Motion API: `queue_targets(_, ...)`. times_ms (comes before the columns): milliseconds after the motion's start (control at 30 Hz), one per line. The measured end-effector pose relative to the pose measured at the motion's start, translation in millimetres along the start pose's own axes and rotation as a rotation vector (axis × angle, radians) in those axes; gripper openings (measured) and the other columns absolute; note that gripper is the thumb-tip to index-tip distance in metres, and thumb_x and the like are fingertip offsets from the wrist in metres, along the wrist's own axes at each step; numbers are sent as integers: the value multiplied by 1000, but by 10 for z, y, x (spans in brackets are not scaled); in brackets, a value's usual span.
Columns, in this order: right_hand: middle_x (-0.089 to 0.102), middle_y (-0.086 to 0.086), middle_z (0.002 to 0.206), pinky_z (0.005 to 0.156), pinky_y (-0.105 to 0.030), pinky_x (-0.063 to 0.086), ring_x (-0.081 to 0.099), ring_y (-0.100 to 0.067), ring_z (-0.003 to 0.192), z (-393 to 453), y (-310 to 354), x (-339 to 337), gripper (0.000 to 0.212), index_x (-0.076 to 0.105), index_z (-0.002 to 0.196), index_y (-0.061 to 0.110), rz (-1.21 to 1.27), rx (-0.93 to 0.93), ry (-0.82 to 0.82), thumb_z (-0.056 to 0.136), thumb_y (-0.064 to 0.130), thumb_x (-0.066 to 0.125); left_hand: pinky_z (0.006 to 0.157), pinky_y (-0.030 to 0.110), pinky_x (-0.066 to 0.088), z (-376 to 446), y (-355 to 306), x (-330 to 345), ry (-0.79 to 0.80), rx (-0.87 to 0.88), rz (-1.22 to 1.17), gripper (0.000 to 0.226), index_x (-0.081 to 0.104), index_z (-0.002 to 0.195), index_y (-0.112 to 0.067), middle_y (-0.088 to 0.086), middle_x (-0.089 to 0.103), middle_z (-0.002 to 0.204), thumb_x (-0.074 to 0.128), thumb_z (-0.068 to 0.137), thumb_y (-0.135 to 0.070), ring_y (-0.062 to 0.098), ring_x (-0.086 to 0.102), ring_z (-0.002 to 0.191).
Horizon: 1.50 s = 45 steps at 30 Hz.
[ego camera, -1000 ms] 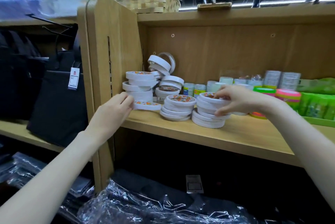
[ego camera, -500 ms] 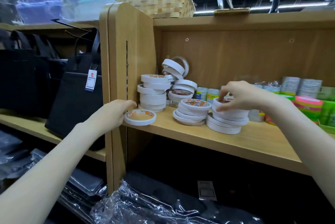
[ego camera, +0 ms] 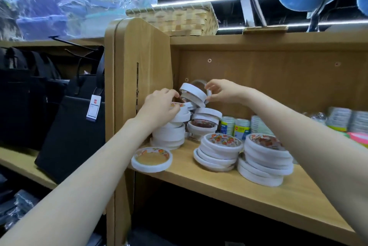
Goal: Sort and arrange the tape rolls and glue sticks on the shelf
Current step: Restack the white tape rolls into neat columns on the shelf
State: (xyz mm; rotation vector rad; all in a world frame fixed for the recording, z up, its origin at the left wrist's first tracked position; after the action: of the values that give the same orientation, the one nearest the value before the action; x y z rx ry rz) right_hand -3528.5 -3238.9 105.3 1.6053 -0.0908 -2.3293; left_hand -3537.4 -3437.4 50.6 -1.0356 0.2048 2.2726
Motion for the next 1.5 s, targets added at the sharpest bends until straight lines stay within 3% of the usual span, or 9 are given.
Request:
queue_targets(167, 51, -11, 132, 97, -33, 41, 49, -24, 120, 411, 26, 194, 43, 46, 131, 6, 98, -5, -16, 90, 14, 57, 93, 36, 40, -71, 174, 98, 160, -11, -32, 46, 47, 131, -19, 3, 58, 122, 47, 92, -45, 21, 50, 113)
queue_targets(400, 53, -8, 101, 78, -34, 44, 52, -23, 94, 553, -42, 374, 18, 53, 103, 8, 33, -4, 34, 85, 11, 58, 104, 32, 33, -176, 300, 257, -74, -50, -291, 67, 37, 137, -14, 4, 45, 132, 68, 82, -34, 20, 40, 124)
queue_targets(600, 53, -6, 90, 63, -24, 43, 50, -21, 87, 554, -84, 445, 20, 55, 93, 9, 329, 53, -57, 80, -4, 60, 105, 40, 37, -273, 345, 319, -169, -70, -391, 76, 30, 141, -13, 5, 45, 133, 72, 79, -30, 17, 41, 125)
queue_targets(800, 60, -16, 96, 83, -45, 54, 61, -27, 91, 499, -103, 221, 28, 59, 103, 5, 735, 63, -100, 81, -11, 57, 105, 24, 29, -312, 347, 305, -240, -103, -413, 79, 26, 143, -12, 5, 40, 138, 72, 79, -25, 15, 38, 128)
queue_targets(900, 60, -9, 86, 82, -40, 52, 60, -21, 82, 456, -33, 113, 27, 60, 95, 13, 822, -25, -102, 82, -11, 57, 101, 19, 27, -339, 329, 326, -253, -98, -410, 74, 28, 141, -10, 6, 41, 136, 70, 82, -22, 16, 39, 127)
queue_targets(1133, 56, -3, 91, 76, -24, 39, 50, -12, 85, 200, 369, 145, 23, 62, 103, 2, 438, -325, 35, 80, -3, 64, 102, 19, 28, -554, 346, 320, -330, -127, -392, 80, 19, 146, -12, 6, 30, 148, 67, 83, -18, 14, 33, 134)
queue_targets(1267, 49, 7, 107, 98, -27, 34, 41, -11, 107, 219, 462, 236, 32, 65, 110, 17, -13, -329, 51, 79, 21, 72, 105, 18, 19, -598, 325, 321, -280, -82, -341, 90, 7, 149, -14, 3, 17, 155, 68, 83, -22, 13, 20, 141)
queue_targets(1367, 61, -3, 105, 91, -34, 47, 57, -17, 99, 172, 425, 215, 30, 66, 107, 12, 126, -272, 123, 79, 20, 73, 107, 17, 13, -544, 277, 329, -266, -49, -318, 92, 2, 149, -17, 0, 8, 157, 66, 84, -27, 11, 9, 143)
queue_targets(1500, 57, 0, 116, 70, -9, 46, 58, 0, 88, 133, 388, 210, 36, 60, 117, 10, 377, -249, 88, 84, 17, 69, 111, 23, 10, -440, 190, 332, -306, -73, -313, 88, 1, 149, -18, 3, 2, 157, 61, 87, -31, 14, 5, 144)
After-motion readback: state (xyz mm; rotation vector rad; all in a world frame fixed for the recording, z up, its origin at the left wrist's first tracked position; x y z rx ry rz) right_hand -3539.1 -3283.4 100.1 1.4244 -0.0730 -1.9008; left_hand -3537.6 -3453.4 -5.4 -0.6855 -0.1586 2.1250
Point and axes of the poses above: each hand's wrist, its own z-axis towards the middle knuckle, its own x-axis out of the palm, y = z × x, the point moved 2 cm from there along z, towards the middle knuckle
